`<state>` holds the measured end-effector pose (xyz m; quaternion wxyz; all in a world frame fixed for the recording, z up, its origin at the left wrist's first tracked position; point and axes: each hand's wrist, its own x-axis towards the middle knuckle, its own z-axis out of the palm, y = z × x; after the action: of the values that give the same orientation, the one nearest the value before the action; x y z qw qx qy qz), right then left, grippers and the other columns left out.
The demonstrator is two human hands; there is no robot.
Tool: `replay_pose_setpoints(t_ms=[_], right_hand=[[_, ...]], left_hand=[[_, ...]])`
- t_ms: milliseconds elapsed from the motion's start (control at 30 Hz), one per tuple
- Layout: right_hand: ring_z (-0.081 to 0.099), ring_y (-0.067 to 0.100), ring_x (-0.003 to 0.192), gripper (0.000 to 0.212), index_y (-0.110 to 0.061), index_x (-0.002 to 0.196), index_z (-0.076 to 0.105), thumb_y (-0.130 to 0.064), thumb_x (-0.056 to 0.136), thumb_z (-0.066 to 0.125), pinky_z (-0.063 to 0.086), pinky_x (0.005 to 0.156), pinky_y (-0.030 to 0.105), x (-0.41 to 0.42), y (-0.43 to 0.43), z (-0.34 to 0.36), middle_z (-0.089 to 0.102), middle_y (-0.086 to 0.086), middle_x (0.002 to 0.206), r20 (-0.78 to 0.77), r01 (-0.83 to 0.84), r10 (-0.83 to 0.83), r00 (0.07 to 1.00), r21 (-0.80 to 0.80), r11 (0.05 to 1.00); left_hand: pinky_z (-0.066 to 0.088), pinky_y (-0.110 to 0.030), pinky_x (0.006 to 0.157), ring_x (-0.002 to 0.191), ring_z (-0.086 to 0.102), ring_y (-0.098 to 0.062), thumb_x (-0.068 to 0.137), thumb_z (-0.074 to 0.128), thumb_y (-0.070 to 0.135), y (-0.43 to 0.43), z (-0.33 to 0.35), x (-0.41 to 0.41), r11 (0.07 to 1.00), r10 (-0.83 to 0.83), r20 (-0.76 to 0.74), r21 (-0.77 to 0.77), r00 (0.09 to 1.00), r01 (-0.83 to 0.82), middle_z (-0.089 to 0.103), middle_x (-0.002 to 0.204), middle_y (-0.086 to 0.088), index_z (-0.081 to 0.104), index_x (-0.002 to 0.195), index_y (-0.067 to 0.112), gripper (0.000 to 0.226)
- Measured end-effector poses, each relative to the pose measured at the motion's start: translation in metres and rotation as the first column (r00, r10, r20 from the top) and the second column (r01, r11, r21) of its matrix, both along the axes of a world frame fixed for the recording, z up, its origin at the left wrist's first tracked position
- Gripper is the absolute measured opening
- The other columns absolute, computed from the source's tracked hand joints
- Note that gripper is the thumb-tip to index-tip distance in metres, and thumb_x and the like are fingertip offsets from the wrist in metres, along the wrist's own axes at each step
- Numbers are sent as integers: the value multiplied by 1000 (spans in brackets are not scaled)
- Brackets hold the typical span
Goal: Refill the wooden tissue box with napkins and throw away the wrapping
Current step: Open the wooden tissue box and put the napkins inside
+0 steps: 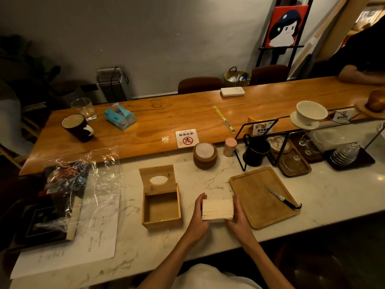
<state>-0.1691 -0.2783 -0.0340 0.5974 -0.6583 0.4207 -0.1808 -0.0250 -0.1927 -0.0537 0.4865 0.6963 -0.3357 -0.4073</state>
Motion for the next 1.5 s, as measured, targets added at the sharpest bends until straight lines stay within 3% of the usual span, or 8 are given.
replay_pose_setpoints(t_ms=[367, 533, 767, 967, 1100, 1233, 1333, 1500], right_hand=[[23, 6, 143, 122, -19, 154, 0, -66, 65, 69, 25, 102, -1, 1, -1, -6, 15, -4, 159, 10, -51, 51, 999, -43, 998], [8, -3, 147, 104, -29, 152, -9, -49, 82, 64, 16, 121, 26, -1, -8, 1, 0, -3, 163, -86, -188, 173, 981, -217, 958], [-20, 27, 148, 114, -36, 146, -28, -41, 83, 66, 1, 121, 47, 17, -22, 31, -14, 5, 161, -713, -700, 217, 666, -498, 512], [41, 25, 133, 81, -21, 154, 12, -37, 90, 59, 15, 120, 38, 37, -21, 37, 48, 5, 141, -843, -842, 195, 501, -422, 337], [59, 22, 111, 49, -27, 131, 49, -33, 84, 60, 46, 87, 34, 34, -25, 33, 59, -3, 123, -709, -688, 246, 660, -440, 577], [67, 19, 97, 49, -17, 121, 58, -33, 78, 76, 54, 73, 26, 25, -30, 29, 69, -2, 110, -171, -210, 218, 961, 60, 976], [65, 33, 110, 74, -9, 130, 52, -26, 67, 86, 58, 79, 41, 20, -23, 9, 66, 18, 122, 224, -96, -70, 972, 650, 754], [55, 35, 124, 43, -15, 137, 47, -17, 94, 49, 46, 100, 52, 18, -9, -12, 58, 18, 135, 251, 24, -393, 885, 817, 577]], left_hand=[[30, -23, 116, 137, 35, -2, 86, 59, -5, 5, 5, -1, 999, -31, -52, 30, 998, 33, 31, 150, 6, 11, 151, 23, 86], [39, -28, 111, 125, 47, -8, 83, 57, -6, 7, 11, 2, 999, -40, -36, 4, 999, 40, 45, 136, -5, 29, 138, 18, 66], [37, -26, 110, 123, 44, -10, 78, 50, -11, 12, 14, 5, 994, -105, 36, 9, 994, 105, 41, 128, -9, 30, 128, 29, 68], [34, -31, 114, 131, 40, -16, 81, 54, 3, 18, 22, 4, 986, -135, 58, 110, 989, 128, 39, 137, -5, 9, 145, 39, 87], [19, -27, 117, 141, 17, -4, 76, 48, -6, 32, 50, 3, 980, -183, 95, 97, 979, 174, 18, 150, 10, -1, 150, 42, 102], [27, -19, 113, 139, 25, 8, 87, 47, -5, 54, 87, 14, 997, 65, 220, -58, 973, -53, 32, 148, 20, 32, 142, 48, 78], [30, -27, 114, 141, 28, -1, 91, 48, -3, 74, 89, 48, 917, 398, 409, -136, 821, -376, 35, 151, 14, 39, 141, 38, 65], [33, -46, 115, 143, 32, -24, 104, 37, 27, 92, 55, 105, 828, 528, 106, 156, 842, -539, 31, 157, -2, 23, 152, 29, 50]])
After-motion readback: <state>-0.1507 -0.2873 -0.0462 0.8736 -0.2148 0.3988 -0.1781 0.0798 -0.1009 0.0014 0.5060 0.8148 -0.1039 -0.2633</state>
